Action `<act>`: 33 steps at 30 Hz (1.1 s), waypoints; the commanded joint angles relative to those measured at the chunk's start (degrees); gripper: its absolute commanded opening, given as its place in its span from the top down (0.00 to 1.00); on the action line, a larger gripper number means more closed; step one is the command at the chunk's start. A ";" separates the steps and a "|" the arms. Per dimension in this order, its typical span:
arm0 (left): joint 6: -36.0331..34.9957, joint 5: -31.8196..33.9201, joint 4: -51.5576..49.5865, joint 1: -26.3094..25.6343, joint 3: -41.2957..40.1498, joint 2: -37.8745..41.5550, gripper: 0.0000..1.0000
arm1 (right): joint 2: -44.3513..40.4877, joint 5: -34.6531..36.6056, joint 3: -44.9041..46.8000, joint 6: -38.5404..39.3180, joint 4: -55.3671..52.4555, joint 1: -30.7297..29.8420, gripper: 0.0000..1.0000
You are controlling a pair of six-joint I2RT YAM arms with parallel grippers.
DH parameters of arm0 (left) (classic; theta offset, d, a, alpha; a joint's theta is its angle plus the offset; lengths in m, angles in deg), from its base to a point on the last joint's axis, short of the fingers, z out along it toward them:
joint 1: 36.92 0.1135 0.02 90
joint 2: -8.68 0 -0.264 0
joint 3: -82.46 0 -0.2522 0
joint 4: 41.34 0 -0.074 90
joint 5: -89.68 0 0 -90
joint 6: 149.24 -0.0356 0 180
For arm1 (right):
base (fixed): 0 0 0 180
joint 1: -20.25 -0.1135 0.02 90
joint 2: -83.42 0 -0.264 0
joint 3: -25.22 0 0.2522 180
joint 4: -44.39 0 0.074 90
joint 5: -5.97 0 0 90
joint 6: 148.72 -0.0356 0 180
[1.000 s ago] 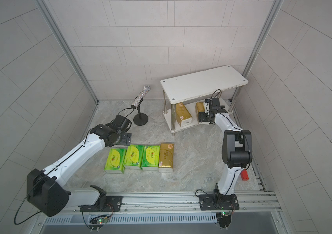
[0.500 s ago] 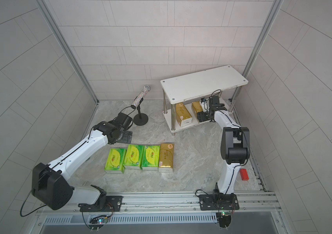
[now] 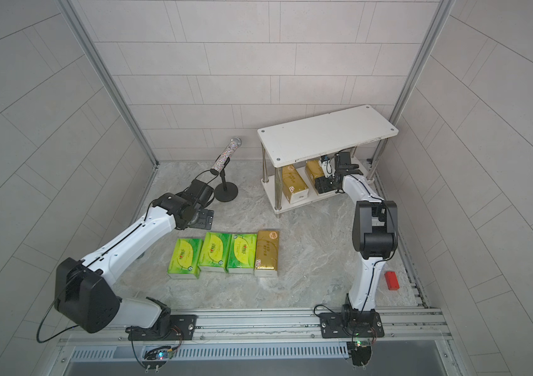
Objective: Place the tissue boxes on the shelf by color
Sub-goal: Place a box of tissues on the shelf.
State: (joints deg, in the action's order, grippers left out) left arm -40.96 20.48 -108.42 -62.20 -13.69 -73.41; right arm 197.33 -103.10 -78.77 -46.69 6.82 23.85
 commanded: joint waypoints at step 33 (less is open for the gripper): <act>-0.88 0.21 1.30 1.46 -0.47 -1.09 0.00 | 4.87 4.21 -3.37 3.56 -2.60 0.49 0.19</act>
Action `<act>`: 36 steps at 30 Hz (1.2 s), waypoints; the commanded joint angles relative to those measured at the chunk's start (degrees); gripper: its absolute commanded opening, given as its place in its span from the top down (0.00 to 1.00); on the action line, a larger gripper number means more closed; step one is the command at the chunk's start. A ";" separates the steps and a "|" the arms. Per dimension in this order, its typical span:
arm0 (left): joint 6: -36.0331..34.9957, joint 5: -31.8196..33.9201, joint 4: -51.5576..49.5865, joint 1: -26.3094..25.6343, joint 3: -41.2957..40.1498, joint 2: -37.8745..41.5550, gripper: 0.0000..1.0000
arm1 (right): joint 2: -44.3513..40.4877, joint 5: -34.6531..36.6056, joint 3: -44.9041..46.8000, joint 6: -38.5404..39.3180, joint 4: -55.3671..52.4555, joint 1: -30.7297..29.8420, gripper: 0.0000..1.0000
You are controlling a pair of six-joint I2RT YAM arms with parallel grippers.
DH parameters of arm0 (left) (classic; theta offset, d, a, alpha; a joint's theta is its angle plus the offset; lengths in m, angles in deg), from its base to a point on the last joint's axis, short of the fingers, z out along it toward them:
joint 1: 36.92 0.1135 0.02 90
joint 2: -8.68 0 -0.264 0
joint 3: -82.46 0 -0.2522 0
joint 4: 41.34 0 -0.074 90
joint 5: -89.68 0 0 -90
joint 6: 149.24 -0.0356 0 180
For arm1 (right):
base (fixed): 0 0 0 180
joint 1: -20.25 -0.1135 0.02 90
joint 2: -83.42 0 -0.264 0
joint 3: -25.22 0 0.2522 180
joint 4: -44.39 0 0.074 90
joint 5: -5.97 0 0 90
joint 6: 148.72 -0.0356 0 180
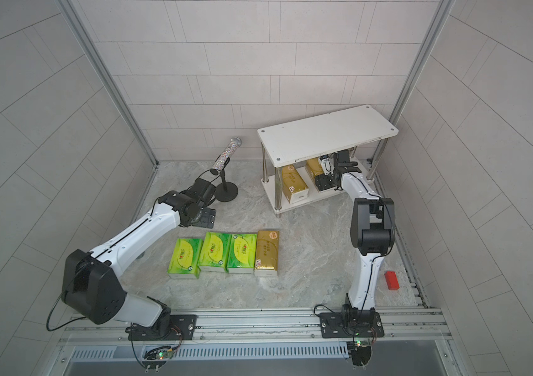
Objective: Place the tissue boxes on the shelf by color
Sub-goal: Place a box of tissues on the shelf.
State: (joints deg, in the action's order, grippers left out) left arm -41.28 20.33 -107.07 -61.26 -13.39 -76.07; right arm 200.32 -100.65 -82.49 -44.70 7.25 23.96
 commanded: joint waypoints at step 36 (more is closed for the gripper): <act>-0.97 -1.31 1.15 1.27 -2.07 2.00 0.00 | -0.18 2.51 -1.50 3.17 -8.00 0.34 0.15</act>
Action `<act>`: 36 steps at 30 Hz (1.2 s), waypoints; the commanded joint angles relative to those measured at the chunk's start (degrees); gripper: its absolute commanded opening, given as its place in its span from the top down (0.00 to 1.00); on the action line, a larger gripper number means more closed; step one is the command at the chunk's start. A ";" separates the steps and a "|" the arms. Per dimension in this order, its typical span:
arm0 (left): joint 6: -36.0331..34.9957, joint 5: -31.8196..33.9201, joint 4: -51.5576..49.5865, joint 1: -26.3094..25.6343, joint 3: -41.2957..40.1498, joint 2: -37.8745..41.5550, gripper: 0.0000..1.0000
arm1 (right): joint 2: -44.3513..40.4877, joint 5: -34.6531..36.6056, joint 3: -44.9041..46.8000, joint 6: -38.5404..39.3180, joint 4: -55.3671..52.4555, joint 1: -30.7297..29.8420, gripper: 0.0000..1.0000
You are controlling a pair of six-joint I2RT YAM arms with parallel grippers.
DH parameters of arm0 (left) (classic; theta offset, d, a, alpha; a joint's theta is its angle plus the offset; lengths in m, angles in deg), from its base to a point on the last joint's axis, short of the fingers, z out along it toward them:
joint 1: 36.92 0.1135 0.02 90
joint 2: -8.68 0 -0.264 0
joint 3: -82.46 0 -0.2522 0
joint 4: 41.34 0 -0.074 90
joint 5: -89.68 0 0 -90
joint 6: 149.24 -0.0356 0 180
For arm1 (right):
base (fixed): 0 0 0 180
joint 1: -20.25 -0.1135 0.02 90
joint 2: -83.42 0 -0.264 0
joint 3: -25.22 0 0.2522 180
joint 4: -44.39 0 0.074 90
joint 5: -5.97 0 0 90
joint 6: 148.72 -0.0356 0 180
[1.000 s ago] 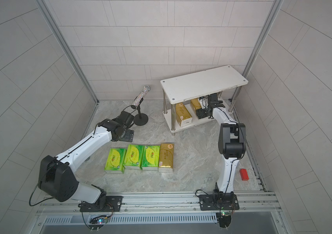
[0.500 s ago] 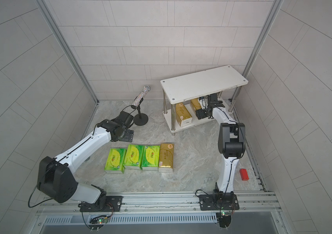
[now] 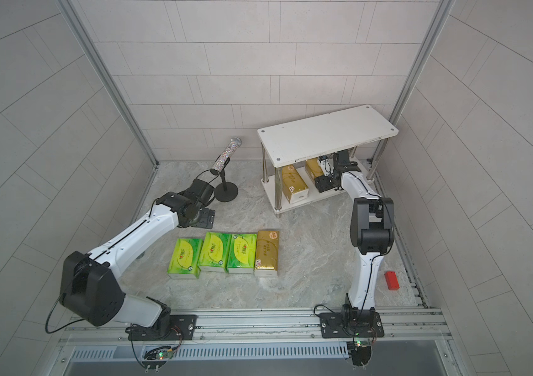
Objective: Place the tissue boxes on the shelf by color
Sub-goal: Place a box of tissues on the shelf.
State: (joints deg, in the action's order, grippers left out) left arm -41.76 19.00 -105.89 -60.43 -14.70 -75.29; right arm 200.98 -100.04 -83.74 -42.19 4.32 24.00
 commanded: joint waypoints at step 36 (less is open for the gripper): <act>-1.12 0.42 0.04 1.01 -1.60 3.31 0.00 | -9.86 1.67 5.73 -7.49 2.41 0.38 0.00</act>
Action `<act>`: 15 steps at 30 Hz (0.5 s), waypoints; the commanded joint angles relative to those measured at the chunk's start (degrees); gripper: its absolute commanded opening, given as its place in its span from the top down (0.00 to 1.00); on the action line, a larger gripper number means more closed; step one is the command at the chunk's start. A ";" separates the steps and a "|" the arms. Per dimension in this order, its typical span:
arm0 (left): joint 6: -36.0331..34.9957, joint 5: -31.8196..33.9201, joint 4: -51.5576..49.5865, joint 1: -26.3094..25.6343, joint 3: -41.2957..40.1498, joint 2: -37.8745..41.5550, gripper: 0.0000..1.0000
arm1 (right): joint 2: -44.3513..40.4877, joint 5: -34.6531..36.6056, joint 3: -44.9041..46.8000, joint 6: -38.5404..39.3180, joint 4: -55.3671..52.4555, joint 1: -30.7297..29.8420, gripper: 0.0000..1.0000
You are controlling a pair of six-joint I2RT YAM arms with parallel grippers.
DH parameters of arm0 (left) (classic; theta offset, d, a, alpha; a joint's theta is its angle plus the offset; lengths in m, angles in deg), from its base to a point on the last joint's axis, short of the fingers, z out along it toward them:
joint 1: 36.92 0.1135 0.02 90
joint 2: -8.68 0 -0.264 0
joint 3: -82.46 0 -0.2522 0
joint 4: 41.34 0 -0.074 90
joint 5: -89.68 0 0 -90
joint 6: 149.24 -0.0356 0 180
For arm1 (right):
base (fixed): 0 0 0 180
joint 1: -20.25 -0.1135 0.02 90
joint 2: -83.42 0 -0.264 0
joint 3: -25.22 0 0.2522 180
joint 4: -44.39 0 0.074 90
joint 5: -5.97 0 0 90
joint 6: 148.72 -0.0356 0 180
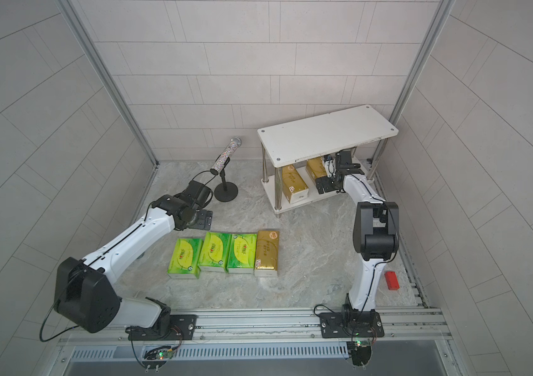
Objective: Place the tissue boxes on the shelf by color
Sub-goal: Place a box of tissues on the shelf.
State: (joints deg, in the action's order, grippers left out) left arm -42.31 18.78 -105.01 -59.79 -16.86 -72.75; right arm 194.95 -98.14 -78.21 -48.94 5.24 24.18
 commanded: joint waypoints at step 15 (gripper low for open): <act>-0.65 1.09 -4.33 0.37 1.07 2.47 0.00 | -13.98 -0.17 9.62 -5.09 3.87 0.21 0.00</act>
State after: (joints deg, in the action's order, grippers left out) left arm -42.35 18.91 -106.80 -59.79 -16.82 -72.27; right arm 184.15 -98.09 -70.71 -51.48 7.76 24.33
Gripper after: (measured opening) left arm 0.999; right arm 0.996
